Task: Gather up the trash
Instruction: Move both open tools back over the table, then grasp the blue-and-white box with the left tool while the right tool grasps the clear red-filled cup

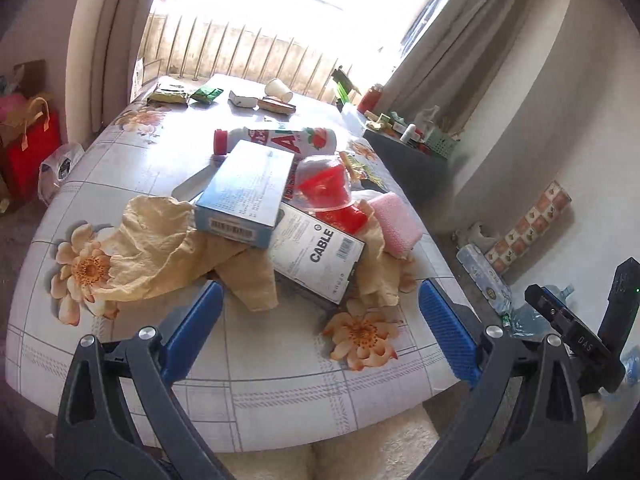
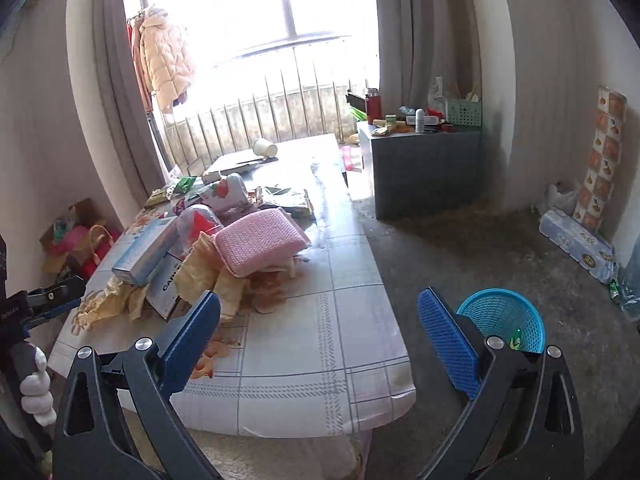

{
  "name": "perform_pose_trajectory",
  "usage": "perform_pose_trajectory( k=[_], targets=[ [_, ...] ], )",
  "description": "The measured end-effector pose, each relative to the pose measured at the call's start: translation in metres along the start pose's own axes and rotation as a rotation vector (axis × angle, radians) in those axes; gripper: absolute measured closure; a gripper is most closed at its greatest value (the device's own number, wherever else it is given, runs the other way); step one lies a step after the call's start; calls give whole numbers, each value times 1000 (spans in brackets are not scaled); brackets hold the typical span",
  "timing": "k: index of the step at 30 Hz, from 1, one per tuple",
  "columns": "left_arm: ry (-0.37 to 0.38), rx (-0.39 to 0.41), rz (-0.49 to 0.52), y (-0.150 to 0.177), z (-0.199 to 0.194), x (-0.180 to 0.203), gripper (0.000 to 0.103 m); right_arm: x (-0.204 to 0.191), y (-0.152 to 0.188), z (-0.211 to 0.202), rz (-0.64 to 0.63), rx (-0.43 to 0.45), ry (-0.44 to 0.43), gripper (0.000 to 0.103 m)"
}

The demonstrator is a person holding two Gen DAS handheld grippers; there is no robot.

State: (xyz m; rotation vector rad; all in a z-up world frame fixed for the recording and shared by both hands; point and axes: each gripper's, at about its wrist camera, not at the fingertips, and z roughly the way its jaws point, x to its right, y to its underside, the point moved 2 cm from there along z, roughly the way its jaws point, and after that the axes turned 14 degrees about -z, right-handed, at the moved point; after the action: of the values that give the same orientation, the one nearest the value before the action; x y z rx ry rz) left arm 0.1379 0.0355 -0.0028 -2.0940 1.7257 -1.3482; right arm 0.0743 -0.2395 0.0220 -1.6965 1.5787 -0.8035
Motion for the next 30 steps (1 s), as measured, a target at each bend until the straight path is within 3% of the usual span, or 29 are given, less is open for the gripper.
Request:
perform_pose_trajectory(
  k=[4,10,13,21,25,30],
  targets=[
    [-27,42,-39,-14,-7,-36,9,-25,-14,31,30,-59,-154,7],
    [3,50,-49,-44,5,-57,9,-57,-30,72,84,-135,-332,7],
    [31,24,-40,-67,24,-54,9,-69,-45,90,64,-157,-349,7],
    [58,-150,42,-105,88,-33,9,-91,-114,130,-184,-156,-369,7],
    [-18,-215,79,-101,117,-27,9,-96,-131,174,-209,-240,-425,7],
    [-56,-255,63,-97,140,-34,9,-108,-131,218,-243,-355,-470,7]
  ],
)
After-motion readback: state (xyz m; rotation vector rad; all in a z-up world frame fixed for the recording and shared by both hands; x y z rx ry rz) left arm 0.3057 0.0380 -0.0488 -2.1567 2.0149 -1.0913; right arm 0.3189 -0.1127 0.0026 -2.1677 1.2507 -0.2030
